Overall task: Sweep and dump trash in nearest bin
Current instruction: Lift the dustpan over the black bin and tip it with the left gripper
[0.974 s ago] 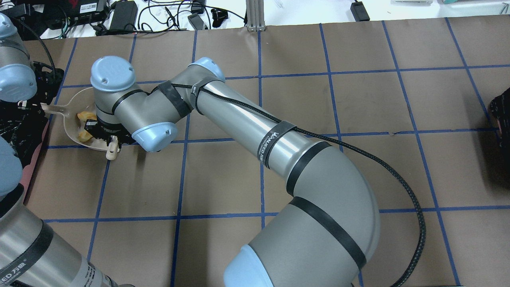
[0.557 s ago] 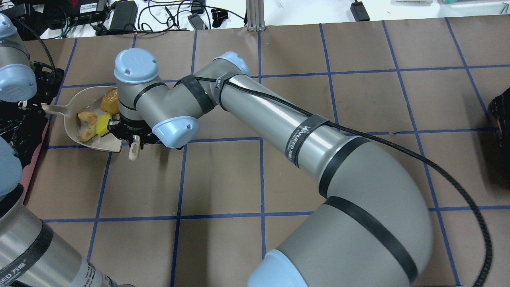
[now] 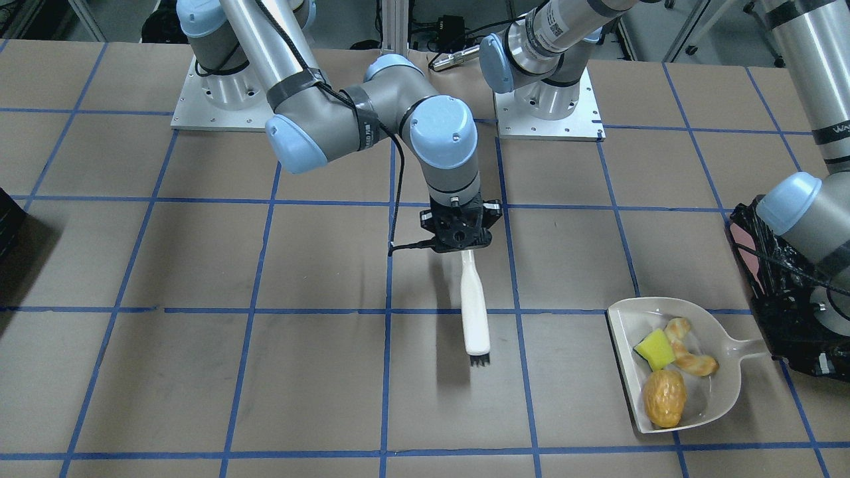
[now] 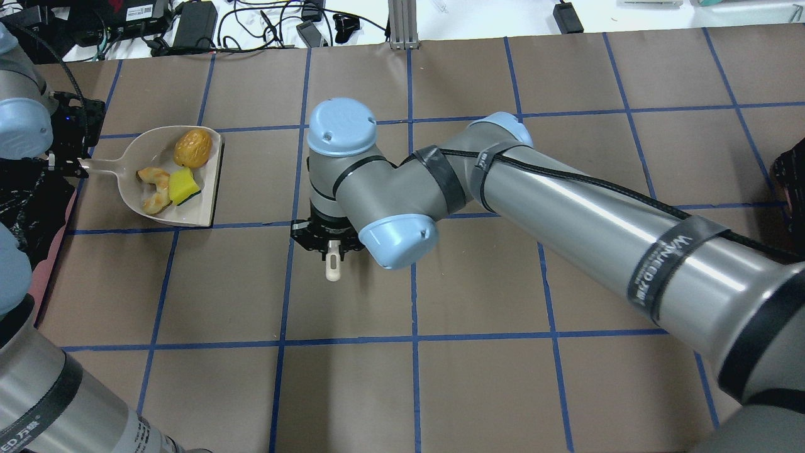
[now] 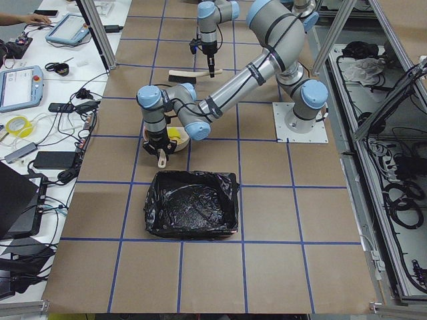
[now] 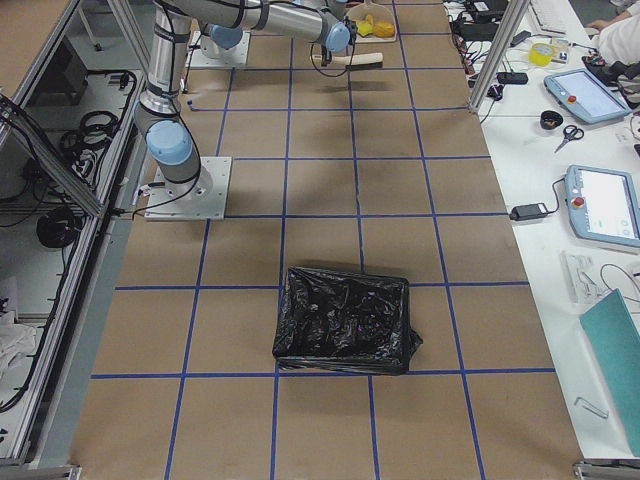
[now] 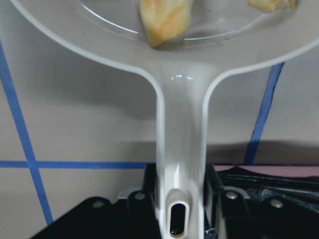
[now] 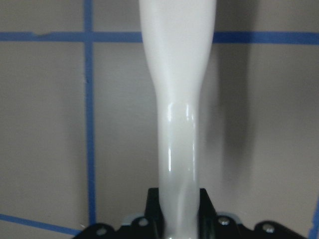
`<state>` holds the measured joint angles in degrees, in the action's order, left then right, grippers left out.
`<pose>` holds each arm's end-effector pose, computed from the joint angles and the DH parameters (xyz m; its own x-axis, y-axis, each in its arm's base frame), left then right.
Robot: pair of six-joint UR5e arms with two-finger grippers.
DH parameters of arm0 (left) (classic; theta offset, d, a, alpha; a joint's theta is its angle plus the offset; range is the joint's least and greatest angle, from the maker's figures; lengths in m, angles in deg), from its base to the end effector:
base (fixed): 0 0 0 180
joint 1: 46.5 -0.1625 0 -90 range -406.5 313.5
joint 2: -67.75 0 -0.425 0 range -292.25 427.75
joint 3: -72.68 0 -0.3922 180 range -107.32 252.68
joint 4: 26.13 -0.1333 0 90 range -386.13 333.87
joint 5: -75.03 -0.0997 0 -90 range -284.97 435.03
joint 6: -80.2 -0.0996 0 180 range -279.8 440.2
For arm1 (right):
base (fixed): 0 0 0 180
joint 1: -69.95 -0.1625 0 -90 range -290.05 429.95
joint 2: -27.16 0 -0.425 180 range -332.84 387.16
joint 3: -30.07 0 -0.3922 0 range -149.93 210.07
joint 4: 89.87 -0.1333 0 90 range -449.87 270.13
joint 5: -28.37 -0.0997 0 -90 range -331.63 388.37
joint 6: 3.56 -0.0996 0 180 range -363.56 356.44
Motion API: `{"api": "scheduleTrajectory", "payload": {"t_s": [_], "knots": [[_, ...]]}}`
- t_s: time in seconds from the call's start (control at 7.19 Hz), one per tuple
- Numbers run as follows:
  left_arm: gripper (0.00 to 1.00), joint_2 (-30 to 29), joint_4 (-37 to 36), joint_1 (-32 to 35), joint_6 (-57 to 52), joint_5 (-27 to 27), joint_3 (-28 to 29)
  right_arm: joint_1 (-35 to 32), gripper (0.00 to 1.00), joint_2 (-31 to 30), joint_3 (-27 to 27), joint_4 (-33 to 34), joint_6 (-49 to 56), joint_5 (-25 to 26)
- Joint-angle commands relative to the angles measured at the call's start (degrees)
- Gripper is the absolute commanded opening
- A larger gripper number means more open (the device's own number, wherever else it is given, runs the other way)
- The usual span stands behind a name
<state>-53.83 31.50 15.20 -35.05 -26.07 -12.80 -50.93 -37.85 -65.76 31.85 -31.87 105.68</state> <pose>0.2220 -0.6530 0.2581 -0.0620 0.9981 -0.0019 0.9752 0.0610 0.2129 0.4501 -0.4504 0.2512 -0.9789 -0.0365 -0.2008 -0.0556 0.9944 0.0903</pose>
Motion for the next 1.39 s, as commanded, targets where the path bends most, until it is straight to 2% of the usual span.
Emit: {"api": "scheduleTrajectory", "payload": {"t_s": [0.0, 0.28, 0.42, 0.56, 0.7, 0.97, 1.11, 1.25], "knots": [[0.00, 0.90, 1.51, 0.00, 0.55, 1.96, 0.31, 1.51, 0.00, -5.37, -9.25, -0.61, 0.98, 2.23], [0.00, 2.56, 4.14, -0.09, 0.55, 2.92, 0.84, 2.65, 0.00, -10.81, -14.36, -1.14, 1.60, 3.81], [0.00, 4.14, 8.25, -0.87, 0.64, 6.49, 1.80, 4.05, 0.00, -12.84, -15.51, -2.79, 1.60, 3.73], [0.00, 5.98, 12.55, -4.28, -0.41, 7.31, 3.20, 4.15, 0.00, -14.34, -15.96, -4.46, 0.64, 3.73], [0.00, 7.22, 16.51, -8.49, -2.59, 11.24, 3.99, 3.98, 0.00, -14.79, -17.87, -4.48, -1.46, 3.12], [0.00, 8.81, 17.51, -16.49, -10.75, 11.89, 4.70, 3.63, 0.00, -14.88, -21.31, -3.77, -4.79, 2.77], [0.00, 8.55, 19.08, -20.44, -14.61, 11.63, 7.06, 3.45, 0.00, -15.49, -22.71, -3.77, -5.60, 3.29], [0.00, 6.29, 19.45, -23.18, -16.57, 11.28, 11.86, 3.19, 0.00, -17.06, -24.47, -3.69, -5.43, 3.29]]}}
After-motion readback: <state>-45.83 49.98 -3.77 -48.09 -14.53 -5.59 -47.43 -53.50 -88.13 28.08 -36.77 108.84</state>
